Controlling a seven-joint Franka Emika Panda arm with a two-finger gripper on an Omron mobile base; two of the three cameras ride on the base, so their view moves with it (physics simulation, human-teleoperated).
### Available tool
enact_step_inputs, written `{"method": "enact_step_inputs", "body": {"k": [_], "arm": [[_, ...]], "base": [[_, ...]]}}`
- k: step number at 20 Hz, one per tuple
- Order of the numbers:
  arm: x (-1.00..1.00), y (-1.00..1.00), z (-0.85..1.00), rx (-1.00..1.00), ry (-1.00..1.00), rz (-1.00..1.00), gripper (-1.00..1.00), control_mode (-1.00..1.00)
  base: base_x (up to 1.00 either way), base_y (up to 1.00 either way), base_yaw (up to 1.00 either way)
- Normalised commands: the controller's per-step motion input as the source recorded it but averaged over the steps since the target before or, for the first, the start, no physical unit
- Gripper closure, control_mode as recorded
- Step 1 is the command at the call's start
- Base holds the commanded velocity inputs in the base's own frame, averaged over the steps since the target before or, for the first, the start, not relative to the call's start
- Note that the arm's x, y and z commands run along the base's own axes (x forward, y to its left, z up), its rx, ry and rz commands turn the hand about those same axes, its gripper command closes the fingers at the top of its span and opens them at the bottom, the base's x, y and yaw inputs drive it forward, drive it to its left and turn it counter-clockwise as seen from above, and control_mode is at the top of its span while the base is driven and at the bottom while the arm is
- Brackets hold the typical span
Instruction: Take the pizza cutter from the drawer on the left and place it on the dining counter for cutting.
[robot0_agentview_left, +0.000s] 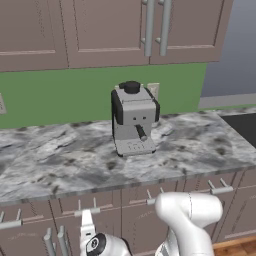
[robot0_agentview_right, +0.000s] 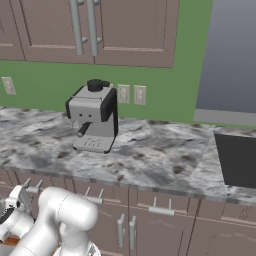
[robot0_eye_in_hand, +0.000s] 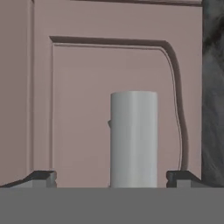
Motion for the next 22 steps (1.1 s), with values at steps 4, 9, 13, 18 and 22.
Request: {"method": "enact_step_inputs", "body": {"k": [4,9,13,18,22], "arm": [[0.22,0.0,0.0,0.0,0.0,0.0,-1.0,-1.0],[0.17,0.0,0.0,0.0,0.0,0.0,-1.0,-1.0],[0.1,0.0,0.0,0.0,0.0,0.0,1.0,-1.0],[0.0,0.0,0.0,0.0,0.0,0.0,1.0,-1.0],[-0.07,0.0,0.0,0.0,0.0,0.0,1.0,-1.0]], "base": [[0.0,0.0,0.0],[0.0,0.0,0.0],[0.0,0.0,0.0],[0.0,0.0,0.0],[0.0,0.0,0.0]]}}
